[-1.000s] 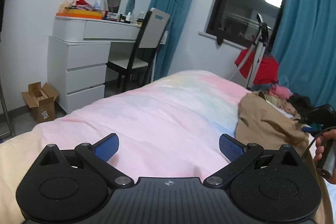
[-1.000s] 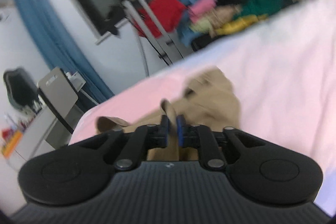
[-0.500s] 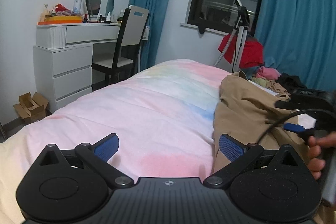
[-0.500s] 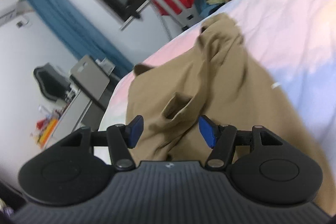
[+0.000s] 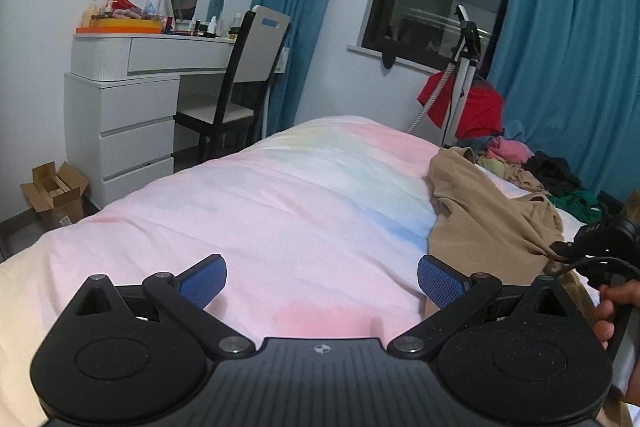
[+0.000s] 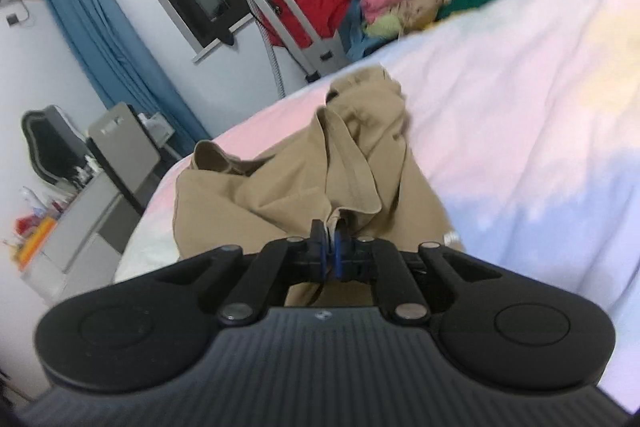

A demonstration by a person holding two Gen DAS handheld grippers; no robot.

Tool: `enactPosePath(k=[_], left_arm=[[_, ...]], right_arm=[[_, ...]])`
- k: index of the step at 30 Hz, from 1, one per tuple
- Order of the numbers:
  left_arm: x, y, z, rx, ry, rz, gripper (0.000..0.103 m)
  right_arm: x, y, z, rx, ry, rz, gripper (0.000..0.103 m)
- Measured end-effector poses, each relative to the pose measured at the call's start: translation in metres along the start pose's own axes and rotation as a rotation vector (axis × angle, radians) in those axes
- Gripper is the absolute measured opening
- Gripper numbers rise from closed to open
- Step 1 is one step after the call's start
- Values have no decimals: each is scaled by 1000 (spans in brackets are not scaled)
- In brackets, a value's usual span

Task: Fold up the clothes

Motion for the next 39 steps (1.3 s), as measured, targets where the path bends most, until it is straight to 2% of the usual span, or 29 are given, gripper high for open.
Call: enactPosePath(k=[2, 3, 4, 5, 11, 15, 17, 20, 21, 23, 26, 28, 30, 32, 34, 37, 39], left_arm=[[1, 0, 1, -1, -4, 0, 103], [2, 1, 1, -1, -6, 0, 103], [2, 1, 1, -1, -9, 1, 103], [2, 1, 2, -3, -14, 5, 103], [12, 10, 11, 24, -32, 13, 103], [29, 13, 10, 17, -62, 25, 103], [41, 11, 7, 19, -112, 55, 103], [52, 1, 11, 91, -194, 152, 100], [57, -2, 15, 94, -197, 173, 100], [67, -10, 21, 98, -196, 218, 100], [78, -29, 29, 139, -237, 316, 98], [87, -44, 37, 188, -245, 379, 97], [94, -59, 48, 256, -228, 441, 90], [101, -67, 58, 349, -245, 480, 87], [105, -72, 60, 396, -261, 508, 83], [110, -76, 52, 339, -267, 533, 77], [112, -83, 43, 273, -249, 561, 67]], right_arm=[[5, 2, 2, -22, 7, 14, 38], [13, 3, 8, -7, 33, 18, 58], [21, 3, 15, 13, 63, 20, 70], [34, 4, 24, 51, 80, 14, 75], [139, 1, 75, 237, 100, -38, 76], [216, -12, 95, 242, 136, -60, 76], [254, -26, 92, 219, 177, -67, 76], [297, -53, 79, 206, 238, -84, 76], [308, -63, 72, 215, 248, -91, 76], [317, -80, 54, 226, 208, -81, 76], [314, -94, 31, 172, 147, -8, 76], [311, -93, 23, 114, 149, 21, 76], [310, -90, 19, 65, 164, 25, 76], [310, -88, 15, 32, 173, 22, 76], [310, -90, 11, 14, 173, 33, 76], [311, -92, 6, 2, 166, 43, 76], [310, -93, 3, -13, 165, 50, 76]])
Point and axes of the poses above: each gripper's, at about its wrist camera, not at the fingertips, and x roughly against the way its jaws point, z to its left, y to its top, the point moved 8 cm from there along -x, roughly the way its jaws point, and after that the axes turned 4 degrees about -x, right-handed, at the moved point
